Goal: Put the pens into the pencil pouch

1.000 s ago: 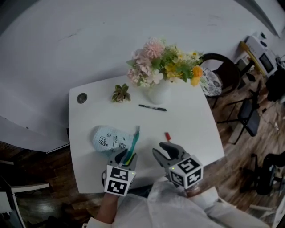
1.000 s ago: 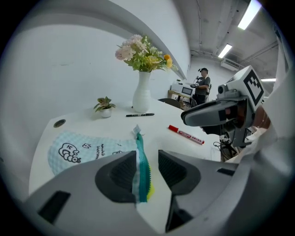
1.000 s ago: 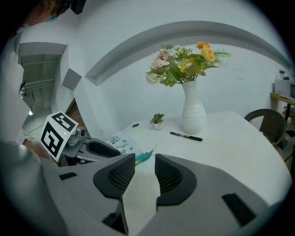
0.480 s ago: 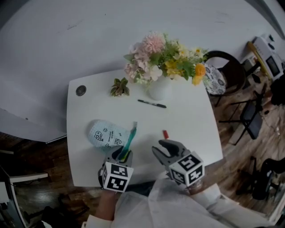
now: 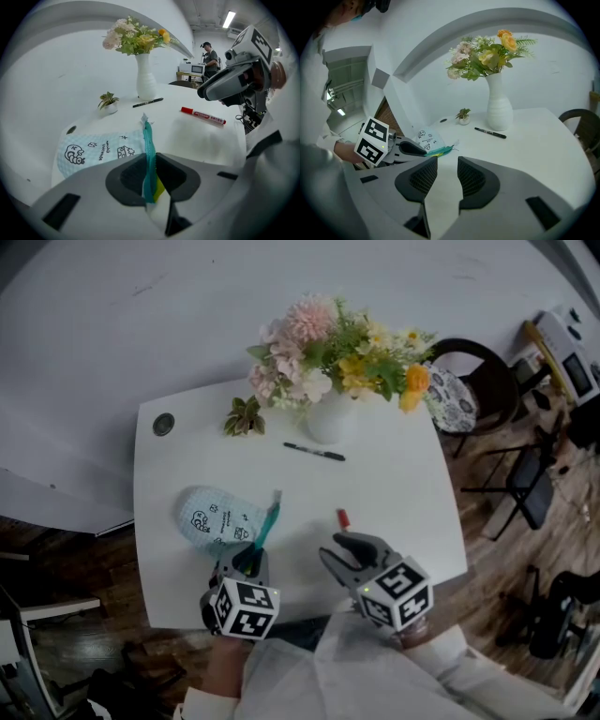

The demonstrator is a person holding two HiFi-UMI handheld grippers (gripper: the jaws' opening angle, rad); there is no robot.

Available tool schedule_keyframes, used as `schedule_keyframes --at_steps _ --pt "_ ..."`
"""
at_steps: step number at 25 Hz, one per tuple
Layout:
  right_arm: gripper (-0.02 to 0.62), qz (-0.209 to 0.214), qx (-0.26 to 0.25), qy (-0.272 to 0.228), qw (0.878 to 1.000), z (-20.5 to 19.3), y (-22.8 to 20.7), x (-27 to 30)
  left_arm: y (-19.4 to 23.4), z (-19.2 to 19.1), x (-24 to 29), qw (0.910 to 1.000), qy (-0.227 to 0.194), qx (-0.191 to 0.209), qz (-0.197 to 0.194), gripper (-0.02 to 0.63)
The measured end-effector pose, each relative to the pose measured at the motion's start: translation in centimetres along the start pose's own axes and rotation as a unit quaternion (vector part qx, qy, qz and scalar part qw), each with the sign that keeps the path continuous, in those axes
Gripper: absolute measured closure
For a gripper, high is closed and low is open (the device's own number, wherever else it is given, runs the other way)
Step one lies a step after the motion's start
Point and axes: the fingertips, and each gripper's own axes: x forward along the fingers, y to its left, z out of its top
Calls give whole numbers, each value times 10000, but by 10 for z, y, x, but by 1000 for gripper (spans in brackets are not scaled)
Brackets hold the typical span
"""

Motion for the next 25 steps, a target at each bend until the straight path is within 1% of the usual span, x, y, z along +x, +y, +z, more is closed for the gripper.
schedule_keyframes --at_steps 4,7,9,13,15,18,20,22,25 --pt "466 -16 -11 -5 10000 -2 -2 -2 4 1 -6 9995 -143 -267 51 575" --pt "466 -34 5 -22 10000 -2 -5 -2 3 7 -14 9974 -382 -603 -74 578" --pt "466 -33 15 -61 10000 0 -5 -2 3 13 -20 9954 -583 -740 -163 578" --pt "466 -33 -13 -140 9999 5 -4 -3 3 20 -39 9935 -660 -893 -238 578" --pt "466 -27 -27 -179 9998 8 -3 -3 4 29 -49 9896 -890 -1077 -336 578" --pt "466 10 -50 -247 9997 12 0 -2 6 41 -62 9811 -1213 -1428 -487 578" --pt "466 21 -50 -278 9996 13 1 -1 9 47 -68 9775 -1338 -1533 -567 578" --pt "466 21 -73 -291 9995 14 3 0 8 54 -74 9729 -1490 -1596 -758 578" --pt "466 6 -142 -299 9995 18 6 0 5 67 -86 9627 -1780 -1734 -1074 578"
